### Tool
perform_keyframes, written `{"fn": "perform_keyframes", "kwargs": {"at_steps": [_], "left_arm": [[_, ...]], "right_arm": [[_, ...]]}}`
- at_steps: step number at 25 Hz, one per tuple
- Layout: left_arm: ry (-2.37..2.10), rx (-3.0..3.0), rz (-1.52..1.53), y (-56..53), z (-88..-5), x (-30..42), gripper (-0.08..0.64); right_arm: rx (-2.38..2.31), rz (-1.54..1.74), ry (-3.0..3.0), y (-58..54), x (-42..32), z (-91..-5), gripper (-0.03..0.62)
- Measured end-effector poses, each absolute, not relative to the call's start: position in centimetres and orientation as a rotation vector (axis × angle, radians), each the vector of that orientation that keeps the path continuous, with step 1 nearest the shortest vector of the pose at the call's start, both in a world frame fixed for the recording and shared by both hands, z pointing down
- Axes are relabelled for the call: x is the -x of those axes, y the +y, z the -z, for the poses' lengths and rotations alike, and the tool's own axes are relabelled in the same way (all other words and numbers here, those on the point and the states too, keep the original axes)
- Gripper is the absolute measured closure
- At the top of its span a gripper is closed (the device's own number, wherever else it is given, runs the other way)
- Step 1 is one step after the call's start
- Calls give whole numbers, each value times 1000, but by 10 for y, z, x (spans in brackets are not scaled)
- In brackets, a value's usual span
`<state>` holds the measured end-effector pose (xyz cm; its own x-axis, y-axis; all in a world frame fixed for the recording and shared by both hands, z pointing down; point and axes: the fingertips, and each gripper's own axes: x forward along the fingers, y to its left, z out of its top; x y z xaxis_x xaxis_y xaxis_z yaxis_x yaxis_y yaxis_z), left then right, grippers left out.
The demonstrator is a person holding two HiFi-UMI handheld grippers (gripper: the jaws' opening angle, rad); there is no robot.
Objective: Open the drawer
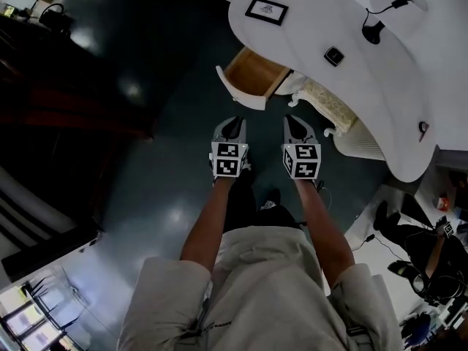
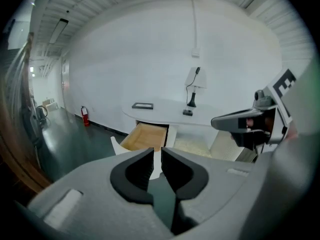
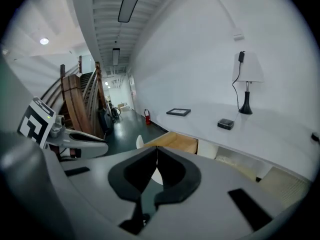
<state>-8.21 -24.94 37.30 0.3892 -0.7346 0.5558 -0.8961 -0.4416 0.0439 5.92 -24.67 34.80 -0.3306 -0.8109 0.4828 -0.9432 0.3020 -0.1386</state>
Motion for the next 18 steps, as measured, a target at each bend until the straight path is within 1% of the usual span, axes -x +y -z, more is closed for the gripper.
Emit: {"fn": "perform_keyframes", "kwargs": {"at_steps": [4,7,12,18], "left_arm": [[-1408,-2353,-610,-217,-330,68,509],[-1381,-2420,-587,-192,-308,60,541],[-1399,-2408,-566,-148,-298,56,549],[-1450,-2288,-499,-106,-300,56,549]], "right_arm": [[-1597,-580,-2265,-215,-58,-323,576],[-1593,-562,-2304,-194,-59,-307,576],[-1604,-560,-2349,-161,-66,-296,577],[-1590,-592,-2351,-124,-63,-303,577]]}}
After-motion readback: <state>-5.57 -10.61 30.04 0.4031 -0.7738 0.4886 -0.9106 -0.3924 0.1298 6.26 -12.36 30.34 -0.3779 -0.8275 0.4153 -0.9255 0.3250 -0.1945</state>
